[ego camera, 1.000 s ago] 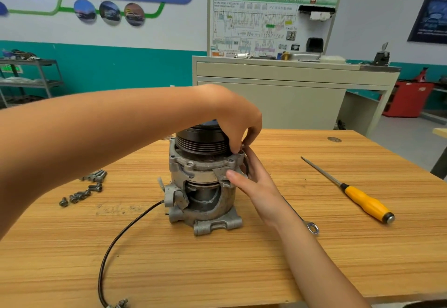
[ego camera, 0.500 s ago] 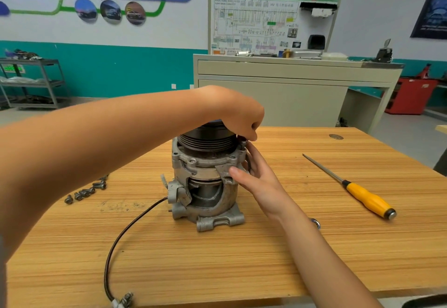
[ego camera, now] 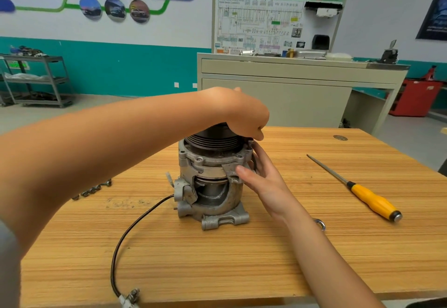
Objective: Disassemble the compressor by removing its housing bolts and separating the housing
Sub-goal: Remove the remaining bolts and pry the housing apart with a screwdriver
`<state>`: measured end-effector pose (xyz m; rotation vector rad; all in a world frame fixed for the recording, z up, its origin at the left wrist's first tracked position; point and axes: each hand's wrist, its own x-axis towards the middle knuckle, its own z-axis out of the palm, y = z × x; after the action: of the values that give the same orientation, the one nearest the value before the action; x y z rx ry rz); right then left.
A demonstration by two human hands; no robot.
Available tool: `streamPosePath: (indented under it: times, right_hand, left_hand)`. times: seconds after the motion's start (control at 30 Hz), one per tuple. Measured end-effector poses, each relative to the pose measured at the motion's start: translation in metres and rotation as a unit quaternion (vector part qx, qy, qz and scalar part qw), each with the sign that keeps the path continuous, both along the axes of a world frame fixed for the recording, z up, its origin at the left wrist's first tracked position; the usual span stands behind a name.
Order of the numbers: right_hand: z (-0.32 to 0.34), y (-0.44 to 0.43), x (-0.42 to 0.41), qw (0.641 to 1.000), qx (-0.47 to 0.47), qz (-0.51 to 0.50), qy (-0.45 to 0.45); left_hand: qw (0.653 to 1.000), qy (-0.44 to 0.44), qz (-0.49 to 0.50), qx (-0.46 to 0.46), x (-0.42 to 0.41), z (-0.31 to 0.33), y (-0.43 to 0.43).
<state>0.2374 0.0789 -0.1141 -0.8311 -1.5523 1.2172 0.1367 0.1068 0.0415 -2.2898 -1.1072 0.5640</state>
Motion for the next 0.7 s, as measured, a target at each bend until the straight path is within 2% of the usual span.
streamPosePath:
  times: [0.03, 0.2, 0.47, 0.7]
  right_hand:
    - [0.0001, -0.0003, 0.0001, 1.000, -0.001, -0.001, 0.001]
    - [-0.0003, -0.0004, 0.0001, 1.000, 0.000, -0.003, 0.005]
    - [-0.0014, 0.0001, 0.0002, 1.000, -0.008, 0.001, 0.009]
    - [-0.0004, -0.0014, 0.0002, 1.000, -0.012, -0.003, 0.002]
  left_hand:
    - [0.999, -0.038, 0.013, -0.013, 0.0010, -0.0010, -0.0039]
    - [0.988, -0.100, 0.010, -0.117, -0.0016, 0.0050, -0.0034]
    - [0.993, -0.105, 0.035, -0.051, 0.0026, -0.0038, -0.0030]
    - [0.991, -0.086, 0.037, -0.092, 0.0016, 0.0037, -0.0030]
